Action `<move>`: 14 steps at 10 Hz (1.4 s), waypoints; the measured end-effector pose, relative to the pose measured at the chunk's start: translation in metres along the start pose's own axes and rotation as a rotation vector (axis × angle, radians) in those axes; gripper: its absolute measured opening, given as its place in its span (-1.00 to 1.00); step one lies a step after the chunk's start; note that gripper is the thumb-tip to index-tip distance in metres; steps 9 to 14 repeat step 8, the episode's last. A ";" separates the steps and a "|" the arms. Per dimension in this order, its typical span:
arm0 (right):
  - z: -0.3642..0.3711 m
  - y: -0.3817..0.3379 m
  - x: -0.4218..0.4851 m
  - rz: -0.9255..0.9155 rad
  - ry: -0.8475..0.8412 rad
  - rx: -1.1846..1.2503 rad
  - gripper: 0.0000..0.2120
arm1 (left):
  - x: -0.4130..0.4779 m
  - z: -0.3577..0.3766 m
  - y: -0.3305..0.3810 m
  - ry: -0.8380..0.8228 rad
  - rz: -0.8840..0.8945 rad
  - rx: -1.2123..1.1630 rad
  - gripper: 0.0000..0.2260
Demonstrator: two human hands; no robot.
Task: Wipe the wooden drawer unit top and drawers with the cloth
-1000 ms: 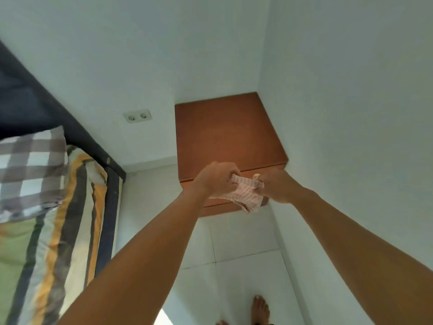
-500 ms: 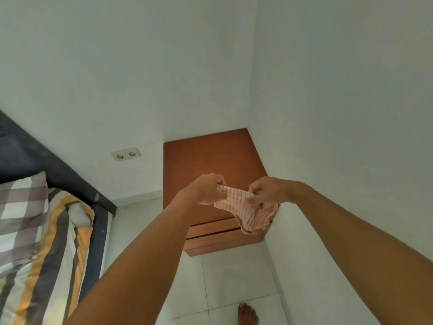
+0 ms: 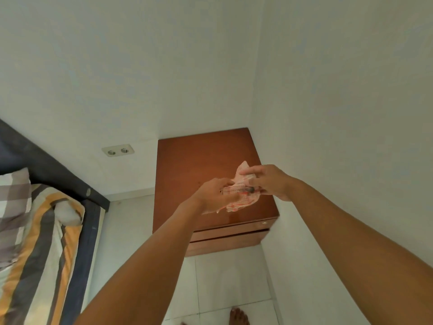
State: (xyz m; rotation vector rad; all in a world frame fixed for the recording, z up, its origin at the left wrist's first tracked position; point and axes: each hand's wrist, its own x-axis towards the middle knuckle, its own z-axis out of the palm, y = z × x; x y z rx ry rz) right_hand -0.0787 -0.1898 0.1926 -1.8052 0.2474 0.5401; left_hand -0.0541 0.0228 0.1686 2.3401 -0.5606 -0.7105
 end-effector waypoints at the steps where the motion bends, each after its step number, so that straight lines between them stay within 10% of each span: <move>1: 0.001 0.022 0.008 0.024 -0.041 -0.136 -0.64 | 0.015 0.014 -0.012 0.020 -0.001 0.231 -0.80; 3: 0.015 0.066 0.033 0.087 -0.012 -0.839 -0.74 | 0.048 0.050 -0.028 -0.083 -0.057 0.359 -0.83; 7: -0.004 0.095 0.078 0.016 0.510 -1.134 -0.74 | 0.130 0.079 -0.016 0.251 0.036 0.461 -0.75; 8: 0.009 0.121 0.073 0.164 0.389 -1.019 -0.70 | 0.124 0.106 -0.029 0.011 -0.084 0.526 -0.59; 14: 0.009 0.121 0.073 0.164 0.389 -1.019 -0.70 | 0.124 0.106 -0.029 0.011 -0.084 0.526 -0.59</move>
